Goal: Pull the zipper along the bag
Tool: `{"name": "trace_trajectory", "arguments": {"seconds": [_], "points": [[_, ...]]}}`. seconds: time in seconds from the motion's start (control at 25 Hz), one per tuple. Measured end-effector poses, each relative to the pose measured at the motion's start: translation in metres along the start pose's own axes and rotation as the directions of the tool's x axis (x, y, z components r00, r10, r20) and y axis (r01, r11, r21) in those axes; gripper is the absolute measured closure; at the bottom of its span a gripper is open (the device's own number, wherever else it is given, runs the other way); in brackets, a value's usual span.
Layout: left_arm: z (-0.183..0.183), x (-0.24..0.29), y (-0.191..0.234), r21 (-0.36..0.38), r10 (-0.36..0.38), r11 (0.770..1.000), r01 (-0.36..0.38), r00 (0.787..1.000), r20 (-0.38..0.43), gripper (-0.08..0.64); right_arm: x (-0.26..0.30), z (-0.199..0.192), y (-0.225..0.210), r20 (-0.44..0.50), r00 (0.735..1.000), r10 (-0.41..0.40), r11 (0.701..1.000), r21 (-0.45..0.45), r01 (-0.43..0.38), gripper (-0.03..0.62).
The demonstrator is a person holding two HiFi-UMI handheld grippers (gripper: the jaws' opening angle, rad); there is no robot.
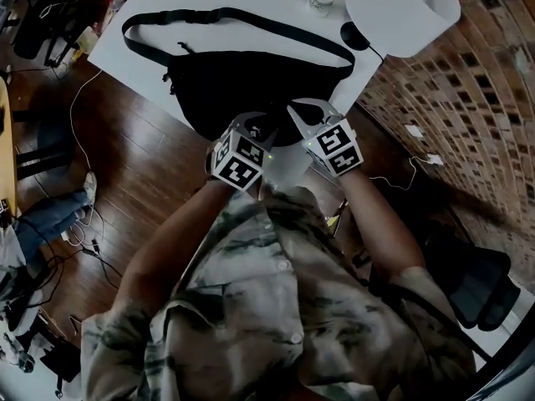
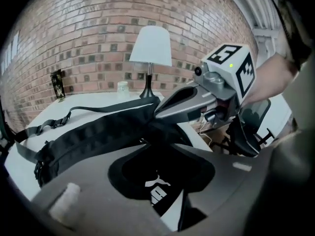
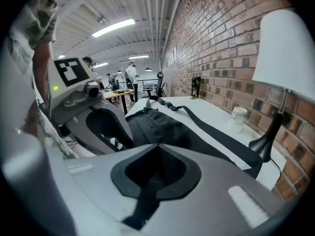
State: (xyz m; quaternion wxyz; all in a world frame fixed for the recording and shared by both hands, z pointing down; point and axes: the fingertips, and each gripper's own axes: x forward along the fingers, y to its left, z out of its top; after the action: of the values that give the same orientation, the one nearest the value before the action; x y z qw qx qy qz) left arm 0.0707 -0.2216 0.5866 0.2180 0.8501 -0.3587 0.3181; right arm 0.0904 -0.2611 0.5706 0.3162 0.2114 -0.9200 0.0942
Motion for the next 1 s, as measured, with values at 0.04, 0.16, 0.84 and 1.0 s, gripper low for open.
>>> {"name": "trace_trajectory", "arguments": {"seconds": [0.04, 0.16, 0.84, 1.0], "points": [[-0.004, 0.007, 0.003, 0.008, 0.024, 1.0, -0.024, 0.999, -0.027, 0.44, 0.006, -0.004, -0.004, -0.015, 1.0, -0.006, 1.0, 0.008, 0.006, 0.584], [-0.012, 0.024, 0.012, 0.022, 0.09, 0.996, -0.088, 0.993, -0.079, 0.44, 0.022, -0.017, -0.008, -0.072, 0.997, -0.008, 0.999, 0.035, 0.01, 0.584], [-0.033, 0.018, 0.026, 0.062, 0.076, 0.996, -0.067, 0.986, -0.15, 0.526, 0.048, -0.045, -0.014, -0.134, 0.991, 0.022, 0.997, 0.075, -0.013, 0.586], [-0.029, 0.005, 0.038, 0.021, -0.007, 1.0, 0.01, 0.992, -0.124, 0.528, 0.048, -0.047, -0.014, -0.138, 0.99, 0.01, 0.997, 0.079, 0.001, 0.584]]}}
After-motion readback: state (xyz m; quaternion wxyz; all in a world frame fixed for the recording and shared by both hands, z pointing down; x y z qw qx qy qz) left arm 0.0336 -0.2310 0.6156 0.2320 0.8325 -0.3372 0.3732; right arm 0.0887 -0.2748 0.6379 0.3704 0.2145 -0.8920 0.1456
